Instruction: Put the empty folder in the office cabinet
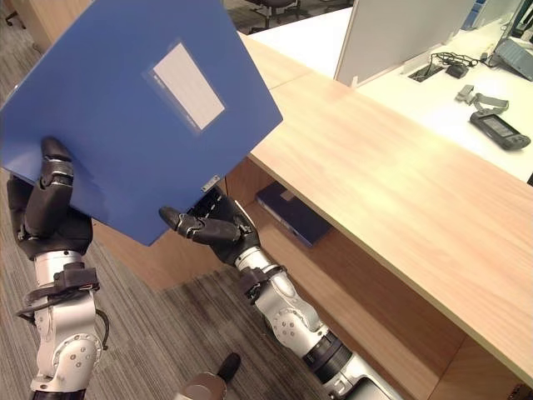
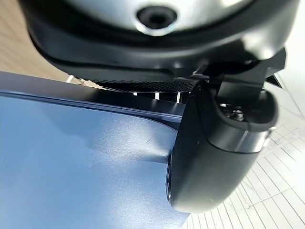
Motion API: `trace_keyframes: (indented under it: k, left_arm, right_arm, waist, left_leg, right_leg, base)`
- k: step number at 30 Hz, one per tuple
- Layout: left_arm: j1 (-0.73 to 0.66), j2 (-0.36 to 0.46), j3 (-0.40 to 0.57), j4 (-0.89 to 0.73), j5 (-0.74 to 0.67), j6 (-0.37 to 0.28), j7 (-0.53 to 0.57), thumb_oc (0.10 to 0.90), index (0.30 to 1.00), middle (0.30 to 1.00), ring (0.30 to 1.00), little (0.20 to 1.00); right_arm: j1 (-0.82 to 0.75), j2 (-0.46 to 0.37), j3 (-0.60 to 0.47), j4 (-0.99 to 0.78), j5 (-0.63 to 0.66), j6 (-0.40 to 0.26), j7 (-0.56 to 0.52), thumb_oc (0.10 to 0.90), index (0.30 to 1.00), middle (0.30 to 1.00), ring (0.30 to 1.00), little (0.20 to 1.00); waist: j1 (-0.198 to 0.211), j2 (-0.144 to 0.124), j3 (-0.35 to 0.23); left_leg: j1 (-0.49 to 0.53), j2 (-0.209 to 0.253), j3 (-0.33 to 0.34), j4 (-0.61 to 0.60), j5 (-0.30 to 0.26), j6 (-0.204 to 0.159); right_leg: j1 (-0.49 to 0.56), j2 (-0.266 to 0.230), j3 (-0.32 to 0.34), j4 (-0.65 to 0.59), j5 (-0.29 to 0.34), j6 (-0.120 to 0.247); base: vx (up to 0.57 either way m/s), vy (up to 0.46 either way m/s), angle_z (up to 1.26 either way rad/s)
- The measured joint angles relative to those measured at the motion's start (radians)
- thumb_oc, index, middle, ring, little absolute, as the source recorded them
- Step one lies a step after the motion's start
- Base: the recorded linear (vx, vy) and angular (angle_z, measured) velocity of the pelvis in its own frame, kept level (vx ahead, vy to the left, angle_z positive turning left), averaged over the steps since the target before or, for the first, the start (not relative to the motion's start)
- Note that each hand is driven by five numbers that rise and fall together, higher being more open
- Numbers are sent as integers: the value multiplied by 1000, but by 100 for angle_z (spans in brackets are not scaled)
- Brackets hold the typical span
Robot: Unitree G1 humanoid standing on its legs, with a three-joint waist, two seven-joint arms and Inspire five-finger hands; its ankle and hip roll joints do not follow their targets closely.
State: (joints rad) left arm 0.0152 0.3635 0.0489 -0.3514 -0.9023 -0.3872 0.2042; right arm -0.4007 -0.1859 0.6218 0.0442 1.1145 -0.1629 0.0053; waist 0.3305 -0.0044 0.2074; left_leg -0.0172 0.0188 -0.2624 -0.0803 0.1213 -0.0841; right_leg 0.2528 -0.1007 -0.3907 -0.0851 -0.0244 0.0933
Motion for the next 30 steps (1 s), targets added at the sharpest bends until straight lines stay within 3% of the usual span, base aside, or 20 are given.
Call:
trace_keyframes:
  k: [8, 20, 21, 22, 30]
  left_arm:
    - [-1, -43, -50, 39, -76, -3, -20, 400, 300, 300, 300, 300]
    - [32, -44, -75, 79, -114, 55, -94, 400, 300, 300, 300, 300]
    - [41, -44, -74, 80, -114, 58, -97, 400, 300, 300, 300, 300]
    - [45, -44, -75, 89, -114, 60, -102, 400, 300, 300, 300, 300]
    - [47, -43, -71, 108, -113, 62, -128, 400, 300, 300, 300, 300]
  right_arm:
    - [-19, 28, -38, 0, 32, -51, -28, 800, 900, 900, 900, 900]
    - [-34, 63, -147, 1, 40, -100, -68, 800, 900, 900, 900, 900]
    - [-34, 63, -150, 1, 46, -101, -70, 505, 458, 458, 458, 458]
    - [-34, 63, -155, 2, 49, -101, -74, 400, 300, 300, 300, 300]
    - [-34, 61, -169, 3, 76, -105, -82, 400, 300, 300, 300, 300]
  waist:
    - [-1, -2, 1]
    - [-1, -3, 2]
    - [-2, -3, 2]
    - [-1, -3, 2]
    - [-2, -3, 2]
  left_leg:
    - [4, 1, 14, 0, -1, 0]
    - [5, 0, 20, 0, -3, 3]
    - [7, 0, 22, 0, -4, 3]
    - [9, 0, 24, 0, -4, 3]
    - [14, 0, 26, 0, -4, 4]
  right_leg:
    - [-2, -3, 17, 0, 0, 0]
    - [-3, -6, 26, 0, 0, 0]
    - [-3, -6, 28, 0, 0, 0]
    - [-3, -7, 30, 0, 0, 0]
    - [-3, -7, 31, 0, 0, 0]
  base:
    - [7, -4, -4]
    - [1, 0, 0]
    - [7, -2, -6]
    - [4, -2, -5]
    - [0, 0, 0]
